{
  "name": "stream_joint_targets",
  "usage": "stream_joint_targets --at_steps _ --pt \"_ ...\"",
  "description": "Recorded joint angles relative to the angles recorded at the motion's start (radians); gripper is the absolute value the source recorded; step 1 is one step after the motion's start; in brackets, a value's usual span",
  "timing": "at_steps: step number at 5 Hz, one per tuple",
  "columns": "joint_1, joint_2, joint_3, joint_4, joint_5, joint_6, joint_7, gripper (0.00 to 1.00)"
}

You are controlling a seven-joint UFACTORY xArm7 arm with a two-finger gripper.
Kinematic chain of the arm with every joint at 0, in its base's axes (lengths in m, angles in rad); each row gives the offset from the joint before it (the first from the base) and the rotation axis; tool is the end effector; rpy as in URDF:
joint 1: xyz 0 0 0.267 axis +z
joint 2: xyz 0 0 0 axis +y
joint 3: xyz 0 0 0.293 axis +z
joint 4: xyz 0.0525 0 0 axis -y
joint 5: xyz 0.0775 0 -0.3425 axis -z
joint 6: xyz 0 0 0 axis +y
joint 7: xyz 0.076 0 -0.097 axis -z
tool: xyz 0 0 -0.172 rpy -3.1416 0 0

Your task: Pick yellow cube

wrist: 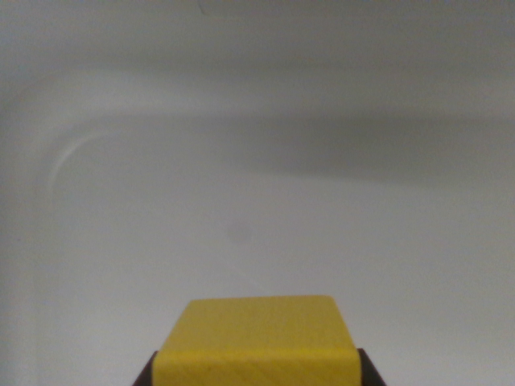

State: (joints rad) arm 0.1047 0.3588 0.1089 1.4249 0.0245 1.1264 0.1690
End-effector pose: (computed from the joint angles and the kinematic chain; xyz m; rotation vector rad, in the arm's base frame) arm 0.5356 0.1220 0.1534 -3.0915 -0.0427 0.1063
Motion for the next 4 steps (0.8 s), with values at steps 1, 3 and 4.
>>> stream_joint_targets --at_steps 1,3,4 --pt "-0.0005 -0.014 0.001 0.033 0.0010 0.047 0.001 1.00" --pt "-0.0010 -0.029 0.001 0.066 0.0020 0.095 0.003 1.00" --pt "-0.0010 -0.029 0.001 0.066 0.0020 0.095 0.003 1.00"
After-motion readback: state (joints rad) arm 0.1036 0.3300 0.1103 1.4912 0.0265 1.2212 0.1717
